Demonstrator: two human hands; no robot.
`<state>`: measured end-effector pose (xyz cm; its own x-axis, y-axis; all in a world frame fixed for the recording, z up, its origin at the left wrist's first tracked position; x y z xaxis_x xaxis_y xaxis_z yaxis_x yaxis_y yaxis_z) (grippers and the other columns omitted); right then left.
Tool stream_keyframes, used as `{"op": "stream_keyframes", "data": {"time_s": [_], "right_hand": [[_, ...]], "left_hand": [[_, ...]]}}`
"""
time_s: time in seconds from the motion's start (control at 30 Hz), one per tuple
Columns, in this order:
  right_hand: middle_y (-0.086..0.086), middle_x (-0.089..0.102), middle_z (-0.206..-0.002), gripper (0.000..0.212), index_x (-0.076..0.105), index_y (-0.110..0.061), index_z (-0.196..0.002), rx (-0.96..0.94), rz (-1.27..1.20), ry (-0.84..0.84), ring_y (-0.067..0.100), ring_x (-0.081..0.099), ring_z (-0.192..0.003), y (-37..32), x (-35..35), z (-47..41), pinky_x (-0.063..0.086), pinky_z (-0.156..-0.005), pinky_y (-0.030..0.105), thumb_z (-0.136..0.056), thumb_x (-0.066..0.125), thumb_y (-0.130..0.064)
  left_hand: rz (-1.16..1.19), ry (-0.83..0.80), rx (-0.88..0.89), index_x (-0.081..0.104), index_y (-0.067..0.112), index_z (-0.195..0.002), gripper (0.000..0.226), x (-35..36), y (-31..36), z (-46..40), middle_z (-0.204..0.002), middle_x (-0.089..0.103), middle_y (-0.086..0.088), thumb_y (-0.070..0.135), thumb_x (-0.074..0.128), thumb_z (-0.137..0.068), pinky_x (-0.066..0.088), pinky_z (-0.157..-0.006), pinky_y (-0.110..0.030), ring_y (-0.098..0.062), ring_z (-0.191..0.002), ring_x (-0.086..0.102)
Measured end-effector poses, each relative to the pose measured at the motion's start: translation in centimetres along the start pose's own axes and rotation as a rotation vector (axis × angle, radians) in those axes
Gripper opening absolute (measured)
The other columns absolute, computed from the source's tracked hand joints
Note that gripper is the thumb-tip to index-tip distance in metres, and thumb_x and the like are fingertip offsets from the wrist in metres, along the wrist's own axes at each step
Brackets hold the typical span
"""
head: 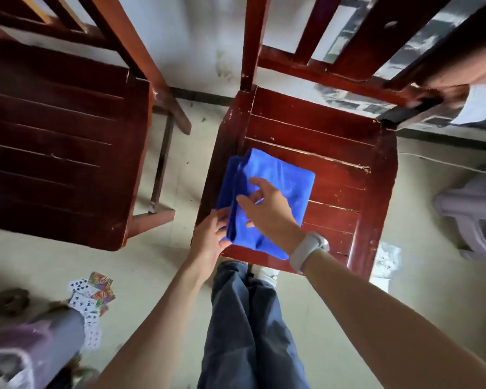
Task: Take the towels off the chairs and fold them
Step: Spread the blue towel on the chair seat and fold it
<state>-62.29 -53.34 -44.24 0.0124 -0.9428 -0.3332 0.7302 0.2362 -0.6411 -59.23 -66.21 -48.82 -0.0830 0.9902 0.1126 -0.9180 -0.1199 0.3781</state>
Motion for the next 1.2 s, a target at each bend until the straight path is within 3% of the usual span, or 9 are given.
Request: {"op": "stream_keyframes", "data": {"time_s": [0.17,0.27,0.47,0.53,0.63,0.73,0.87,0.97,1.2], "right_hand": [[0.011,0.058,-0.112,0.033,0.055,-0.012,-0.122,-0.159,0.413,0.291,0.032,0.049,-0.112,-0.6,-2.5,-1.8,0.037,-0.091,0.038,-0.091,0.045,-0.017],[0.005,0.047,-0.132,0.039,0.046,-0.018,-0.130,-0.180,0.735,0.324,0.029,0.036,-0.124,-0.8,-4.2,-3.9,0.028,-0.099,0.044,-0.092,0.043,-0.025],[0.007,0.055,-0.120,0.025,0.056,-0.015,-0.112,-0.188,0.787,0.218,0.026,0.042,-0.118,-1.1,-4.4,-6.7,0.025,-0.099,0.041,-0.093,0.042,-0.025],[0.006,0.054,-0.119,0.023,0.055,-0.014,-0.110,-0.217,0.751,0.192,0.025,0.043,-0.118,-1.5,-3.6,-6.8,0.025,-0.099,0.040,-0.093,0.043,-0.024],[0.006,0.050,-0.123,0.028,0.052,-0.015,-0.118,-0.251,0.764,0.176,0.024,0.041,-0.120,-1.7,-2.9,-6.6,0.026,-0.098,0.041,-0.093,0.045,-0.026],[0.011,0.051,-0.122,0.030,0.054,-0.012,-0.119,-0.410,0.772,0.316,0.028,0.043,-0.114,-2.3,-3.4,-5.4,0.030,-0.098,0.045,-0.090,0.047,-0.018],[0.017,0.058,-0.119,0.040,0.057,-0.004,-0.116,-0.746,1.012,0.435,0.028,0.042,-0.117,-0.4,-2.4,-1.9,0.032,-0.104,0.057,-0.078,0.045,-0.002],[0.021,0.050,-0.135,0.044,0.049,0.001,-0.125,-0.709,1.244,0.409,0.033,0.044,-0.128,3.7,-0.7,-0.8,0.027,-0.110,0.053,-0.083,0.037,-0.003],[0.021,0.038,-0.143,0.059,0.040,-0.009,-0.137,-0.581,1.222,0.294,0.036,0.035,-0.134,8.5,1.2,0.4,0.023,-0.110,0.049,-0.083,0.043,-0.033]], "left_hand": [[-0.447,0.178,0.209,0.063,0.020,-0.099,0.030,-2.0,0.2,-0.8,-0.095,0.063,-0.001,0.045,0.052,-0.086,0.049,-0.084,-0.035,-0.020,-0.089,0.062],[-0.745,0.327,0.396,0.066,0.007,-0.099,0.025,-1.9,0.9,-0.3,-0.093,0.069,-0.011,0.027,0.058,-0.087,0.039,-0.077,-0.026,-0.029,-0.090,0.063],[-0.611,0.391,0.429,0.065,0.002,-0.090,0.015,-2.6,1.1,0.5,-0.057,0.046,0.008,0.011,0.053,-0.089,0.032,-0.058,-0.016,-0.013,-0.059,0.044],[-0.617,0.414,0.401,0.062,0.002,-0.085,0.015,-3.3,0.7,0.5,-0.057,0.046,0.004,0.011,0.050,-0.089,0.032,-0.056,-0.018,-0.022,-0.064,0.047],[-0.662,0.466,0.373,0.064,0.004,-0.092,0.017,-4.4,0.3,0.1,-0.079,0.065,-0.012,0.014,0.051,-0.088,0.040,-0.073,-0.030,-0.031,-0.085,0.058],[-0.892,0.546,0.579,0.061,0.006,-0.106,0.031,-4.2,1.9,0.8,-0.100,0.064,-0.014,0.024,0.048,-0.084,0.045,-0.082,-0.040,-0.033,-0.098,0.057],[-1.380,0.399,1.026,0.049,0.010,-0.125,0.043,0.3,3.9,1.1,-0.132,0.052,-0.012,0.019,0.043,-0.084,0.043,-0.091,-0.040,-0.028,-0.122,0.049],[-1.633,0.214,1.193,0.040,0.011,-0.135,0.048,3.7,4.6,-1.1,-0.145,0.040,-0.012,0.020,0.040,-0.088,0.036,-0.103,-0.044,-0.026,-0.134,0.038],[-1.915,0.075,1.199,0.028,0.015,-0.143,0.056,5.0,4.5,-5.8,-0.151,0.029,-0.007,0.037,0.034,-0.092,0.025,-0.109,-0.052,-0.022,-0.140,0.026]]}}
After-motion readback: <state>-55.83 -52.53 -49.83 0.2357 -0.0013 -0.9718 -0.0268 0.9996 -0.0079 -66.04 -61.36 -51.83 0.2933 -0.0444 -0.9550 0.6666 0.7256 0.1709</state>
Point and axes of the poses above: each hand's wrist, its own z-axis away from the middle knuckle, its own x-axis out of the palm, y = z × x, the point moved 7 cm from there along -z, towards the middle knuckle
